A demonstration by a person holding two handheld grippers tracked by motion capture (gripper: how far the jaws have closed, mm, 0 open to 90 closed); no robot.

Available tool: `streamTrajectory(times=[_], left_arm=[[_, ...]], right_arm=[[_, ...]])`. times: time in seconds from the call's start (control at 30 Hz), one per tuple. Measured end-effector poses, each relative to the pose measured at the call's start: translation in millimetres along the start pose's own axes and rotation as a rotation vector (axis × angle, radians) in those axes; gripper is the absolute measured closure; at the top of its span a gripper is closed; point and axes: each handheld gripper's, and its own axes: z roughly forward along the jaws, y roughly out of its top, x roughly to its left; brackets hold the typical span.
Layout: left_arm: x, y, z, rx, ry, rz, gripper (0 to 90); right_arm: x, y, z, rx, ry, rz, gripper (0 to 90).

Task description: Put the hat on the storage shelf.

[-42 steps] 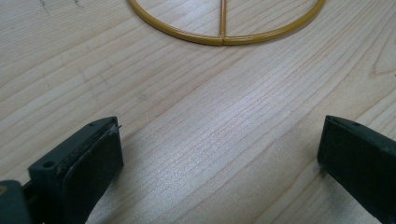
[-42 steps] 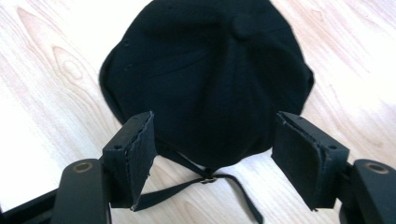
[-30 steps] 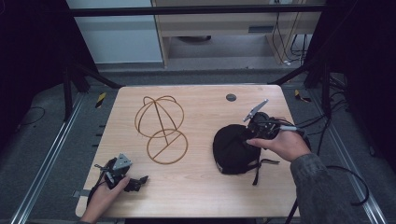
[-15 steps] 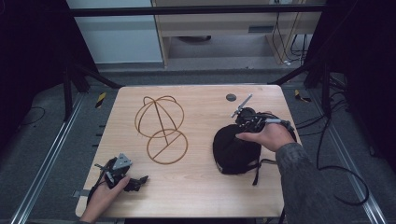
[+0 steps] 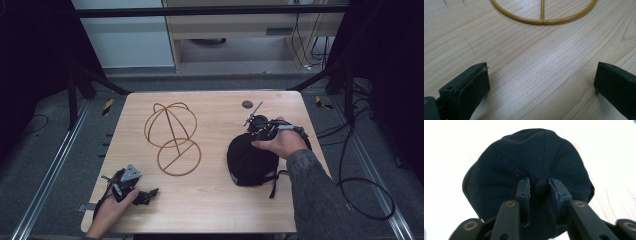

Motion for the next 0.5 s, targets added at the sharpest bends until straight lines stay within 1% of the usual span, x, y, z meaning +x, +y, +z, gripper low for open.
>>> streamTrajectory(times=[0.1, 0.2, 0.23, 0.27, 0.3, 0.33, 0.37, 0.4, 0.47, 0.5], left_arm=[[0.0, 0.0, 0.0, -0.001, 0.0, 0.0, 0.0], [0.0, 0.0, 0.0, 0.0, 0.0, -0.001, 0.0], [0.0, 0.0, 0.0, 0.0, 0.0, -0.001, 0.0], [0.0, 0.0, 0.0, 0.0, 0.001, 0.0, 0.0], [0.0, 0.0, 0.0, 0.0, 0.001, 0.0, 0.0], [-0.3, -0.1, -0.1, 0.0, 0.002, -0.002, 0.0], [-0.3, -0.1, -0.1, 0.0, 0.002, -0.002, 0.0], [-0.8, -0.4, -0.5, 0.001, 0.004, -0.002, 0.0], [-1.2, -0.7, -0.7, 0.001, 0.006, -0.003, 0.0], [-1.2, -0.7, -0.7, 0.001, 0.006, -0.003, 0.0]], right_arm=[[-0.9, -2.4, -5.2, -0.016, 0.007, 0.007, 73.4], [-2.2, -5.3, -16.0, -0.048, 0.006, 0.016, 73.6], [-2.2, -5.3, -16.0, -0.048, 0.006, 0.016, 73.6], [-1.9, -7.0, -25.7, -0.071, 0.007, 0.026, 73.7], [-1.9, -7.0, -25.7, -0.071, 0.007, 0.026, 73.7], [-1.2, -8.5, -35.7, -0.095, 0.006, 0.029, 73.7], [-1.2, -8.5, -35.7, -0.095, 0.006, 0.029, 73.7], [0.3, -9.6, -46.0, -0.116, 0.002, 0.032, 73.7], [2.5, -9.9, -56.4, -0.139, -0.006, 0.027, 73.8], [2.5, -9.9, -56.4, -0.139, -0.006, 0.027, 73.8]])
